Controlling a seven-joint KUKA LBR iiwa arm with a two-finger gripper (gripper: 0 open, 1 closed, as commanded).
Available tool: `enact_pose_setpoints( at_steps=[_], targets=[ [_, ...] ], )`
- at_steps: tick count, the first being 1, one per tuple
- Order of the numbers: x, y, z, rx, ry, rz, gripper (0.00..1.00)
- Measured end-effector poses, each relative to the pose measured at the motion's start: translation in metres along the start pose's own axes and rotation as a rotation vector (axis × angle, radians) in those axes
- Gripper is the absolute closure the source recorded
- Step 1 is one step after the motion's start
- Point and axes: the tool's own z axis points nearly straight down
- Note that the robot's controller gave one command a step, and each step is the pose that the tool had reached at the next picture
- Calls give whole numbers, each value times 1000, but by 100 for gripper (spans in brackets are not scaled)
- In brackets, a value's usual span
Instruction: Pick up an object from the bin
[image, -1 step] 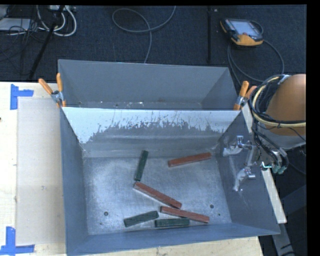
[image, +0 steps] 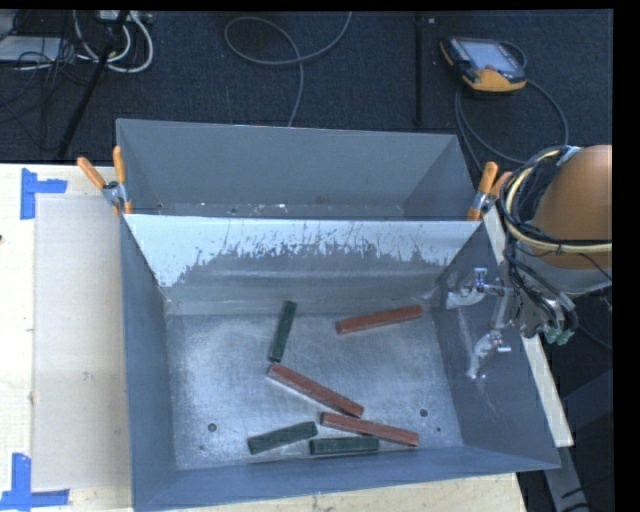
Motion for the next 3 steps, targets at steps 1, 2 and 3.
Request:
enact_pose_setpoints(
  at_steps=[1, 2, 3],
  targets=[
    [-31, 12, 46, 1, -8, 61, 0],
    [-61, 43, 67, 0, -1, -115, 0],
    [-69, 68, 77, -1, -1, 54, 0]
  ],
)
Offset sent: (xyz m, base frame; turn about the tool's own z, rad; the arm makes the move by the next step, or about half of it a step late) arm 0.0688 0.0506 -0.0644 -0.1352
